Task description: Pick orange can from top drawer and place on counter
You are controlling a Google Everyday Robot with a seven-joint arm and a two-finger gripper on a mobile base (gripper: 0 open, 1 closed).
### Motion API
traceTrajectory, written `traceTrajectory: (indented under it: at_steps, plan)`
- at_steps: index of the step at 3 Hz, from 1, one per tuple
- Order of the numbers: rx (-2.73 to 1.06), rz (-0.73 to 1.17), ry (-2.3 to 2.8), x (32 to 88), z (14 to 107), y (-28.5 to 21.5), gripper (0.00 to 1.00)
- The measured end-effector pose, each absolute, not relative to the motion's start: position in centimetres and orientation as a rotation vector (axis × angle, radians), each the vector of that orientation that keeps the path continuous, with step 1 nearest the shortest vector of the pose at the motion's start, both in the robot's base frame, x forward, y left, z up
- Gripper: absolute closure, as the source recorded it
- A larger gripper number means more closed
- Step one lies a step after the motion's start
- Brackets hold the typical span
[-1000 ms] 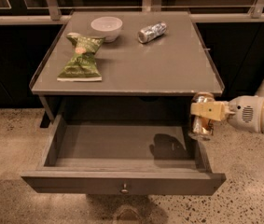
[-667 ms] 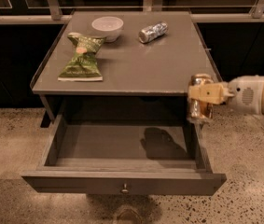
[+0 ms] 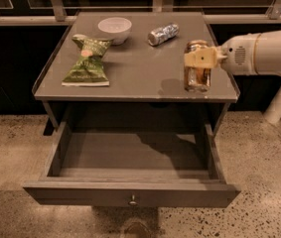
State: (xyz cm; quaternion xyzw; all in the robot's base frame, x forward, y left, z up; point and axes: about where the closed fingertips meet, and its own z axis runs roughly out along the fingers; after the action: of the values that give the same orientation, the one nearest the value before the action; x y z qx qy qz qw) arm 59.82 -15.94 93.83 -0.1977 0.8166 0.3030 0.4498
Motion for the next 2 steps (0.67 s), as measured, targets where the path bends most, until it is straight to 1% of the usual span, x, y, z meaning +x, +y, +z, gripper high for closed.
traceTrajectory:
  at_steps: [2]
  plan:
    - [-0.468, 0.768, 2.038, 67.4, 92.4, -15.1, 1.0]
